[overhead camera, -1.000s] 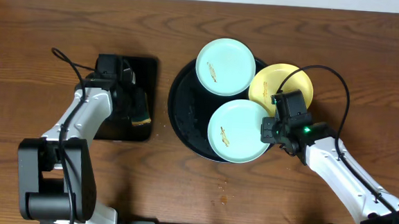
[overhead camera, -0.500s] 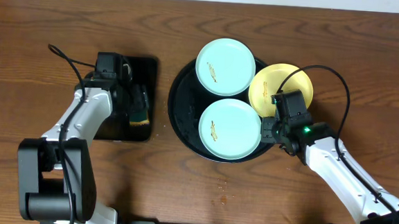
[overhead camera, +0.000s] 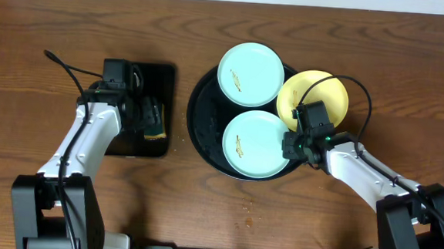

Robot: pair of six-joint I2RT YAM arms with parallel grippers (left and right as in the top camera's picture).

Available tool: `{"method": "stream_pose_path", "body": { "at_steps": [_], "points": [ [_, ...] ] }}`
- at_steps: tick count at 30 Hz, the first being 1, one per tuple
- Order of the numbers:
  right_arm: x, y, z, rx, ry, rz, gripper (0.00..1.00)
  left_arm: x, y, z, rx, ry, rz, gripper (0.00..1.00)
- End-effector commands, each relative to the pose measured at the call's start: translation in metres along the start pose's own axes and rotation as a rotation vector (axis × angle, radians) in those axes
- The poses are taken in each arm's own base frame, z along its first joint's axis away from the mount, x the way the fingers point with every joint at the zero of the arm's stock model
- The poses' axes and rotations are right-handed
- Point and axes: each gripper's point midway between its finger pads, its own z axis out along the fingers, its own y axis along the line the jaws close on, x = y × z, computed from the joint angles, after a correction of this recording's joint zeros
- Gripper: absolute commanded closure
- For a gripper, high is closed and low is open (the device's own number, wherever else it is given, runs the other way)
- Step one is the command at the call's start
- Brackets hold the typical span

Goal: Clean dirty plates on tray and stack at the side
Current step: 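Lift the sponge with the left gripper toward the round tray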

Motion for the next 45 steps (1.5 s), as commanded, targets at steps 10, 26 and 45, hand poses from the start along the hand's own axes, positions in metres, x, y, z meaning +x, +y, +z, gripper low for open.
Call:
{"method": "stream_pose_path", "body": {
  "at_steps": [10, 26, 45],
  "points": [
    [0.007, 0.002, 0.006, -0.005, 0.02, -0.003, 0.99, 0.005, -0.008, 0.025, 0.083, -0.066, -0.006, 0.19],
    [0.007, 0.002, 0.006, -0.005, 0.021, -0.003, 0.99, 0.006, -0.003, 0.047, -0.012, -0.067, 0.029, 0.44],
    [0.008, 0.002, 0.006, -0.003, 0.024, -0.003, 0.97, 0.016, 0.005, 0.06, -0.056, -0.02, 0.066, 0.33]
  ]
}}
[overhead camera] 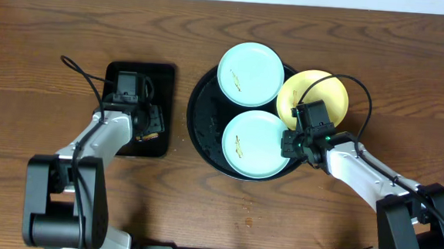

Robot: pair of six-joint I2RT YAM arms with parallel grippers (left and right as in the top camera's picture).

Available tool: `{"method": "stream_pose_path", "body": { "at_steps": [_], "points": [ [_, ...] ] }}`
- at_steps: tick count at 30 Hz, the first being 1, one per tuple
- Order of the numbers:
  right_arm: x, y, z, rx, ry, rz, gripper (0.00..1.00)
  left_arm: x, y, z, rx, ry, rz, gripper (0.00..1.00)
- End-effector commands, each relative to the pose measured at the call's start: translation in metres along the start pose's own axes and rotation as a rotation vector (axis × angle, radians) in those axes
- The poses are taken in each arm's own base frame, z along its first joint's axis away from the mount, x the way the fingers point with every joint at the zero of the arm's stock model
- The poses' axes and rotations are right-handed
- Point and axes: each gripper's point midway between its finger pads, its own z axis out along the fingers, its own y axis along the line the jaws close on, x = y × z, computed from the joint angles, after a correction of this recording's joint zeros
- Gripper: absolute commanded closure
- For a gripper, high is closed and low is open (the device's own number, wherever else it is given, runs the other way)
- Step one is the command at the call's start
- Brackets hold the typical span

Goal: Clean dirty plates on tray and stack at the side
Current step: 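Lift the sponge with the left gripper toward the round tray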

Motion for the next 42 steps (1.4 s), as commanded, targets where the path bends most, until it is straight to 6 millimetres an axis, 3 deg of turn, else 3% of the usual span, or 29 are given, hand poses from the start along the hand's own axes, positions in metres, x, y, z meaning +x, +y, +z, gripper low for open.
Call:
{"method": "stream_pose_path", "body": {
  "at_steps": [1, 3, 5, 6, 8, 11, 15, 19, 22, 25, 37, 42],
  "points": [
    [0.01, -0.003, 0.006, 0.019, 0.031, -0.008, 0.97, 0.011, 0.002, 0.017, -0.011, 0.045, 0.004, 0.35],
    [0.01, -0.003, 0.006, 0.019, 0.031, -0.008, 0.97, 0.011, 0.004, 0.019, -0.021, 0.046, 0.004, 0.39],
    [0.01, -0.003, 0.006, 0.019, 0.032, -0.009, 0.96, 0.011, 0.004, 0.018, -0.02, 0.044, 0.004, 0.52],
    [0.01, -0.003, 0.006, 0.019, 0.031, -0.009, 0.96, 0.01, 0.003, 0.018, -0.02, 0.04, 0.004, 0.7],
    [0.01, -0.003, 0.006, 0.018, 0.029, -0.009, 0.99, 0.002, 0.002, 0.012, -0.013, 0.014, 0.003, 0.93],
    [0.01, -0.003, 0.006, 0.018, 0.029, -0.008, 0.99, -0.02, -0.003, -0.01, 0.008, -0.07, -0.001, 0.93],
    [0.01, -0.003, 0.006, 0.018, 0.029, -0.008, 0.99, -0.051, -0.007, -0.06, 0.038, -0.233, -0.008, 0.93],
    [0.01, -0.003, 0.006, 0.018, 0.029, -0.008, 0.99, -0.071, 0.007, -0.108, -0.024, -0.391, -0.032, 0.92],
    [0.01, -0.003, 0.006, 0.018, 0.029, -0.008, 0.99, -0.077, 0.012, -0.127, -0.048, -0.452, -0.035, 0.93],
    [0.01, -0.003, 0.006, 0.018, 0.029, -0.008, 0.99, -0.082, 0.013, -0.137, -0.048, -0.487, -0.036, 0.93],
    [0.01, -0.003, 0.006, 0.018, 0.032, -0.008, 0.99, -0.093, 0.011, -0.14, -0.053, -0.532, -0.008, 0.93],
    [0.01, -0.003, 0.006, 0.019, 0.032, -0.008, 0.99, -0.109, 0.016, -0.152, -0.089, -0.616, 0.0, 0.93]
  ]
}}
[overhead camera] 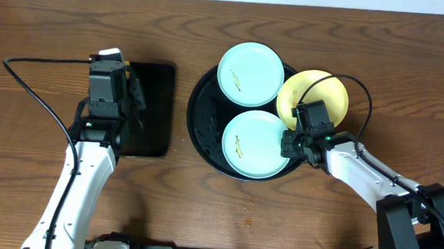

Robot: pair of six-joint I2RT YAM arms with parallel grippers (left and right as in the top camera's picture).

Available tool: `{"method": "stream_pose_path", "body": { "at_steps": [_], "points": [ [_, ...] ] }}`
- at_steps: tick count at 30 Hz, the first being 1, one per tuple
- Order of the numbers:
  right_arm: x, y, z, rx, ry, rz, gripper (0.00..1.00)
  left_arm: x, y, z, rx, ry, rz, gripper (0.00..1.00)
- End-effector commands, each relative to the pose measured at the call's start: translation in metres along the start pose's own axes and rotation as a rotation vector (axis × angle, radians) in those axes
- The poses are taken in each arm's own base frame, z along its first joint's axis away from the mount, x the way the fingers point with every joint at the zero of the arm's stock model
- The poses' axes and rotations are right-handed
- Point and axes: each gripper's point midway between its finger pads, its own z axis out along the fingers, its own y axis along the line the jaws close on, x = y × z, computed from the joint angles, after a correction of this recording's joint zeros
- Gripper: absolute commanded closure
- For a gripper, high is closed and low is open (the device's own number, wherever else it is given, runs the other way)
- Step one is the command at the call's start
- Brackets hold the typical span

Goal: Clean dirty plates on tray and stack at the side
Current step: 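Lift the sponge with the left gripper toward the round tray, then scrub the mint-green plate with the sponge while right gripper holds it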

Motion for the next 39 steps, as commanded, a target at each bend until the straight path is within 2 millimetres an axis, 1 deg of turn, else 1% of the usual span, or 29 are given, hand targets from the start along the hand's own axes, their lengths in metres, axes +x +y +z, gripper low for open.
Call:
{"method": "stream_pose_path", "body": {
  "at_steps": [1, 3, 5, 10, 13, 14, 15, 16, 17, 18, 20, 22, 24, 25, 27, 28, 29, 31, 34, 35, 36, 37, 38, 39],
  "points": [
    [0.01, -0.003, 0.006, 0.019, 0.032, -0.008, 0.99, -0.029, 0.014, -0.005, -0.088, -0.102, 0.021, 0.93],
    [0.01, -0.003, 0.006, 0.019, 0.031, -0.008, 0.99, -0.037, 0.023, -0.007, -0.144, -0.138, 0.01, 0.93],
    [0.01, -0.003, 0.006, 0.019, 0.032, -0.008, 0.99, -0.042, 0.02, -0.01, -0.132, -0.159, 0.005, 0.93],
    [0.009, -0.002, 0.006, 0.018, 0.028, -0.008, 0.99, -0.054, 0.018, -0.009, -0.122, -0.209, -0.007, 0.93],
    [0.009, -0.003, 0.006, 0.018, 0.028, -0.008, 0.99, -0.075, 0.022, -0.011, -0.127, -0.289, -0.003, 0.93],
    [0.009, -0.003, 0.006, 0.018, 0.028, -0.008, 0.99, -0.084, 0.022, -0.015, -0.123, -0.322, -0.004, 0.93],
    [0.01, -0.003, 0.006, 0.018, 0.029, -0.008, 0.99, -0.09, 0.019, -0.02, -0.11, -0.336, 0.008, 0.92],
    [0.01, -0.003, 0.006, 0.018, 0.029, -0.008, 0.99, -0.094, 0.011, -0.023, -0.073, -0.345, 0.032, 0.93],
    [0.01, -0.003, 0.006, 0.018, 0.029, -0.008, 0.99, -0.095, 0.003, -0.023, -0.03, -0.342, 0.052, 0.93],
    [0.009, -0.002, 0.006, 0.017, 0.028, -0.008, 0.99, -0.093, 0.0, -0.022, -0.014, -0.33, 0.057, 0.93],
    [0.009, -0.002, 0.006, 0.017, 0.026, -0.008, 0.99, -0.079, -0.009, -0.019, 0.041, -0.265, 0.076, 0.93],
    [0.009, -0.002, 0.006, 0.016, 0.025, -0.008, 0.99, -0.061, -0.023, -0.018, 0.114, -0.172, 0.102, 0.93],
    [0.009, -0.002, 0.006, 0.016, 0.025, -0.008, 0.99, -0.049, -0.039, -0.026, 0.189, -0.082, 0.122, 0.93],
    [0.009, -0.002, 0.006, 0.016, 0.025, -0.008, 0.99, -0.047, -0.043, -0.03, 0.205, -0.062, 0.121, 0.93],
    [0.009, -0.002, 0.006, 0.016, 0.025, -0.008, 0.99, -0.045, -0.065, -0.048, 0.284, 0.005, 0.123, 0.93],
    [0.009, -0.002, 0.006, 0.016, 0.025, -0.008, 0.99, -0.043, -0.08, -0.059, 0.337, 0.035, 0.134, 0.93],
    [0.009, -0.002, 0.006, 0.016, 0.025, -0.008, 0.99, -0.038, -0.094, -0.07, 0.383, 0.071, 0.129, 0.93],
    [0.009, -0.002, 0.006, 0.016, 0.025, -0.008, 0.99, -0.025, -0.116, -0.081, 0.447, 0.127, 0.117, 0.93],
    [0.009, -0.002, 0.006, 0.016, 0.026, -0.008, 0.99, 0.001, -0.14, -0.086, 0.493, 0.213, 0.12, 0.93],
    [0.009, -0.002, 0.006, 0.016, 0.027, -0.008, 0.99, 0.015, -0.153, -0.086, 0.511, 0.252, 0.145, 0.93],
    [0.009, -0.002, 0.006, 0.016, 0.027, -0.008, 0.99, 0.022, -0.16, -0.085, 0.52, 0.27, 0.162, 0.92],
    [0.009, -0.002, 0.006, 0.016, 0.026, -0.008, 0.99, 0.036, -0.174, -0.083, 0.538, 0.305, 0.198, 0.93],
    [0.009, -0.002, 0.006, 0.016, 0.026, -0.008, 0.99, 0.045, -0.182, -0.082, 0.547, 0.327, 0.219, 0.93],
    [0.009, -0.002, 0.006, 0.016, 0.026, -0.008, 0.99, 0.06, -0.192, -0.078, 0.556, 0.366, 0.251, 0.92]
  ]
}}
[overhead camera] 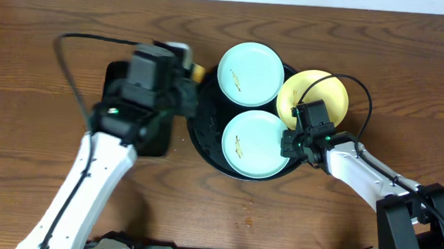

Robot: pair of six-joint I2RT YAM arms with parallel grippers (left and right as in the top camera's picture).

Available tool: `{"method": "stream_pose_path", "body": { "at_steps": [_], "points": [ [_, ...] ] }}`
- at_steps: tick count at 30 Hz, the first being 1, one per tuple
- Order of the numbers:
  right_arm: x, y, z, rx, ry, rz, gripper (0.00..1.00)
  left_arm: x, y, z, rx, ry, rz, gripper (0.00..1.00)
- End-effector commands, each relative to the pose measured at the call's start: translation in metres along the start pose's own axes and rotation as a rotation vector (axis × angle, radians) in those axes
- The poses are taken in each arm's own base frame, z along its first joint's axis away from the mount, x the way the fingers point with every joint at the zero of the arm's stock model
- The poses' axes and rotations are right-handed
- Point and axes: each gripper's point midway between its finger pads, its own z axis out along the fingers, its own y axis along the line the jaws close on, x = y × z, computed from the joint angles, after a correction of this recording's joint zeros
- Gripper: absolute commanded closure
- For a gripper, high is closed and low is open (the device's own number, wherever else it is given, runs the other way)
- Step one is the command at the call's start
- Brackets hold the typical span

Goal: Clean dirty plates on tray and stack at the side
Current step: 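Scrub the mint-green plate with the sponge while right gripper holds it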

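A round black tray [199, 123] carries two light-blue plates, each with a small brown smear: the far one [250, 74] and the near one [256, 144]. A yellow plate [316, 95] rests at the tray's right edge. My left gripper [192, 78] is raised over the tray's left rim and is shut on a sponge [198, 69], of which only a yellow corner shows. My right gripper [290, 144] sits at the near blue plate's right rim and looks shut on it.
A small black rectangular mat [155, 140] lies left of the tray, partly under my left arm. A few crumbs [247, 211] dot the wooden table in front of the tray. The right arm's cable arches over the yellow plate.
My left gripper has moved right, from above the black mat to the tray's left rim beside the far blue plate. It still holds the sponge. The right arm and plates have not moved.
The sponge lay on the black mat with my left gripper around it, then gripped at the mat's front. Later the mat was bare and the gripper was raised above it. Now the sponge is at the tray. The right gripper stayed at the near plate's rim throughout.
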Motion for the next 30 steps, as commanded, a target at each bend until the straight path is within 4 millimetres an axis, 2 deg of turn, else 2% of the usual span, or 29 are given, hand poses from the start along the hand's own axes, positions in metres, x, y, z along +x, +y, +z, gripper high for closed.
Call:
{"method": "stream_pose_path", "body": {
  "at_steps": [1, 4, 7, 11, 18, 24, 30],
  "points": [
    [0.01, -0.003, 0.006, 0.018, 0.029, -0.008, 0.99, 0.038, -0.035, 0.042, 0.06, 0.159, 0.032, 0.92],
    [0.01, -0.003, 0.006, 0.018, 0.03, -0.008, 0.99, 0.072, -0.053, 0.076, 0.062, 0.281, 0.087, 0.93],
    [0.011, -0.003, 0.006, 0.019, 0.032, -0.007, 0.99, 0.094, -0.064, 0.1, 0.064, 0.346, 0.122, 0.93],
    [0.011, -0.003, 0.006, 0.019, 0.032, -0.007, 0.99, 0.114, -0.074, 0.109, 0.073, 0.406, 0.15, 0.93],
    [0.011, -0.003, 0.006, 0.019, 0.032, -0.007, 0.99, 0.15, -0.103, 0.116, 0.11, 0.447, 0.246, 0.93],
    [0.011, -0.003, 0.006, 0.019, 0.032, -0.007, 0.99, 0.172, -0.097, 0.125, 0.07, 0.432, 0.292, 0.93],
    [0.011, -0.003, 0.006, 0.019, 0.032, -0.007, 0.99, 0.179, -0.088, 0.137, 0.061, 0.375, 0.3, 0.93]
  ]
}}
